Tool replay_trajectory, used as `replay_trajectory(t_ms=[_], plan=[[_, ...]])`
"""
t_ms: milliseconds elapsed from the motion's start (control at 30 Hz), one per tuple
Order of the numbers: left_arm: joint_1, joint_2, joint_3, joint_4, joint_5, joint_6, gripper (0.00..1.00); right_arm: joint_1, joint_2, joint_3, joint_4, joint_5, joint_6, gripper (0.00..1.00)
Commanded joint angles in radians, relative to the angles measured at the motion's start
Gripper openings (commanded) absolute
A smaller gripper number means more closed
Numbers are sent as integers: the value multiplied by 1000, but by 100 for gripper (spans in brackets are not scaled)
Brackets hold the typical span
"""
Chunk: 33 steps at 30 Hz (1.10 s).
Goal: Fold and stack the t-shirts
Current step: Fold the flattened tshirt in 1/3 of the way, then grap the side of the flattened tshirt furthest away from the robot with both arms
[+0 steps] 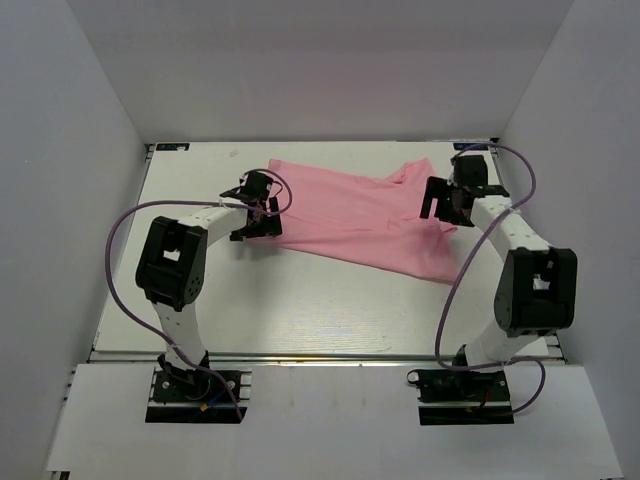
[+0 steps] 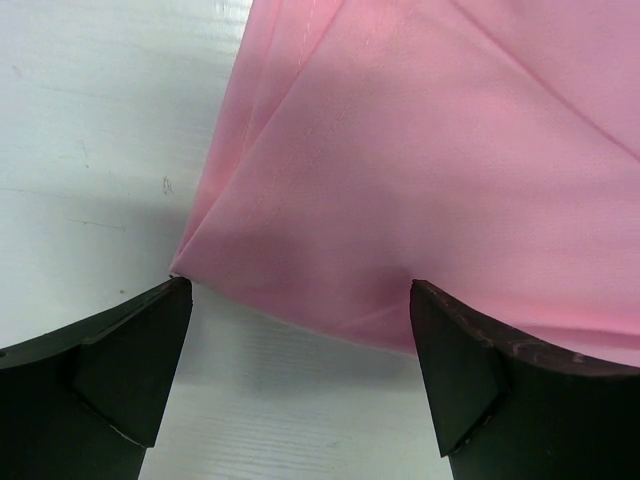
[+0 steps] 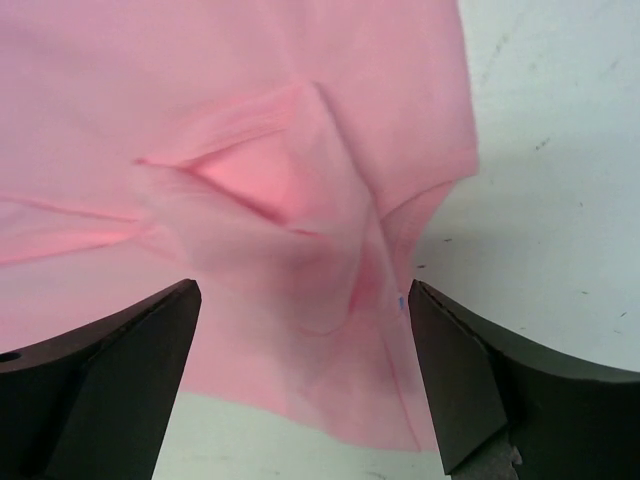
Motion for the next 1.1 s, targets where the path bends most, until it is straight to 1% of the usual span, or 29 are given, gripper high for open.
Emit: replay_trajectory(t_ms=[0, 67, 100, 200, 233, 367, 533, 600, 667, 700, 767, 800, 900, 967, 1000, 1033, 1067], plan=[[-3, -110, 72, -7, -10, 28, 100, 4, -135, 28, -4, -145, -56, 90], [-3, -119, 84, 2, 3, 29, 100, 6, -176, -3, -19, -218, -56, 90], [-3, -133, 96, 2, 12, 38, 100, 7, -185, -44, -21, -266, -61, 90], [-3, -133, 106, 22, 21, 48, 100, 10, -210, -90, -10, -332, -49, 90], [-3, -133, 115, 22, 21, 49, 100, 7, -218, -147, -1, -344, -42, 90], [6, -109, 115, 31, 21, 49, 100, 2, -204, -228, 70, -341, -18, 90], [6, -24, 104, 70, 21, 59, 100, -5, -132, -288, 156, -273, 31, 90], [6, -14, 104, 70, 30, 59, 100, -20, -116, -319, 185, -289, 37, 90], [15, -3, 60, 70, 0, 59, 100, -36, -106, -359, 196, -272, 59, 90], [15, -15, 42, 85, 0, 59, 100, -53, -106, -371, 223, -268, 65, 90], [15, -26, -12, 96, 0, 59, 100, -53, -101, -412, 226, -268, 70, 90], [15, -36, -52, 96, 10, 41, 100, -89, -95, -428, 223, -272, 68, 90], [15, -65, -119, 96, 32, -13, 100, -97, -90, -472, 206, -318, 80, 90], [15, -101, -204, 83, 32, -50, 100, -97, -116, -494, 179, -331, 89, 90], [15, -124, -260, 71, 32, -62, 100, -97, -145, -533, 171, -341, 93, 90], [15, -185, -290, 62, 32, -77, 100, -96, -159, -547, 139, -346, 99, 90], [15, -219, -314, 38, 32, -92, 100, -96, -223, -570, 125, -344, 108, 90]])
